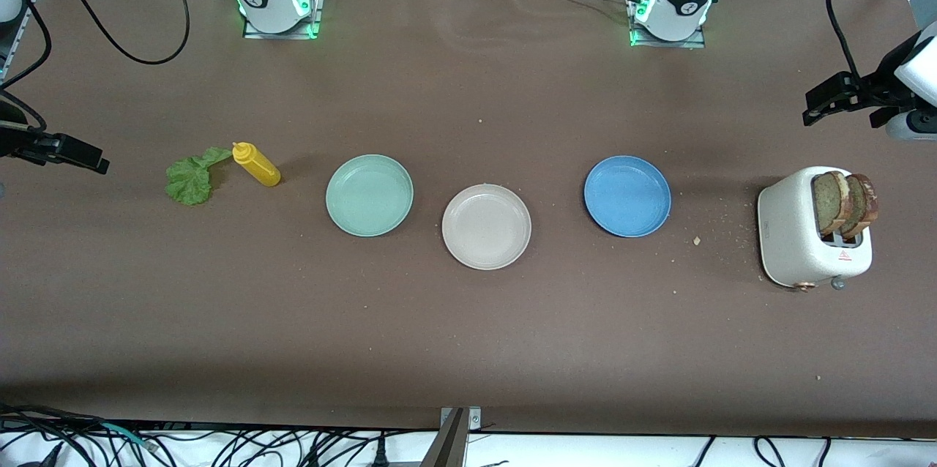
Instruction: Make sandwich in beige plate with both arms
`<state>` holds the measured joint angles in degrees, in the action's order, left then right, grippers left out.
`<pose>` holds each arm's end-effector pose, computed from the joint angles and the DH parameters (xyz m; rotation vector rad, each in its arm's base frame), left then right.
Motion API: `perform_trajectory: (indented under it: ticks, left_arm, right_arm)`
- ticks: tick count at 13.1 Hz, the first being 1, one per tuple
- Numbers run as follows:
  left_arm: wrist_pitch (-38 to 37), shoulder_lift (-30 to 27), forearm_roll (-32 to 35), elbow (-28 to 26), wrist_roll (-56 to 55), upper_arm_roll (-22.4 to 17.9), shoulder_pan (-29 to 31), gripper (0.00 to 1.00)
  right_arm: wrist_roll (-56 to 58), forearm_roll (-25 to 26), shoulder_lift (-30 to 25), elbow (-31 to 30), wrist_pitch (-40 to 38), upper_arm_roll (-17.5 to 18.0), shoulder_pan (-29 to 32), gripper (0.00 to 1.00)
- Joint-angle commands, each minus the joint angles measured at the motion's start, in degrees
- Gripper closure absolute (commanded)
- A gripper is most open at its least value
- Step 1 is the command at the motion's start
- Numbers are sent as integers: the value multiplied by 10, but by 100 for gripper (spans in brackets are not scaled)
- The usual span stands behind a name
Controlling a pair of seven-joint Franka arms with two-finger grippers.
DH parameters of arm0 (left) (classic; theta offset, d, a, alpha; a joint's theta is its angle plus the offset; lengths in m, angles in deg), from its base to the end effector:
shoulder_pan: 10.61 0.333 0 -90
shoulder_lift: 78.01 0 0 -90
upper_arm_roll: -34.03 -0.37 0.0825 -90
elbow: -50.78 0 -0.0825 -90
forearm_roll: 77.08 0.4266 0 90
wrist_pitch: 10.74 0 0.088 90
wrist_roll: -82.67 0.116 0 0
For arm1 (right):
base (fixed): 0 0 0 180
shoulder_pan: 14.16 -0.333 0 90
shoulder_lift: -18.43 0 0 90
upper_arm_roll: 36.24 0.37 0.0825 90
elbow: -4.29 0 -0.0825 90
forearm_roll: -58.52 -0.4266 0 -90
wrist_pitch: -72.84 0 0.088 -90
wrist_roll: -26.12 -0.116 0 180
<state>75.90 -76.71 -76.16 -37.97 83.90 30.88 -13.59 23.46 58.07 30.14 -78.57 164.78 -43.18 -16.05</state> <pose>0.5985 0.0033 0.6622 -3.1235 0.0281 0.0932 0.6681 -0.0497 0.6078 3.1181 -0.2077 -0.0699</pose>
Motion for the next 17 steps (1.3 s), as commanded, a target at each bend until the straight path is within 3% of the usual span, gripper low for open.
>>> perform_trajectory:
  ticks: [1,17]
  left_arm:
    - [5,0,-5,0,1,2,5,0]
    - [6,5,-4,-1,2,2,7,0]
  right_arm:
    - [-2,-10,-2,2,3,0,-2,0]
    - [0,-10,-1,2,-1,-1,-10,0]
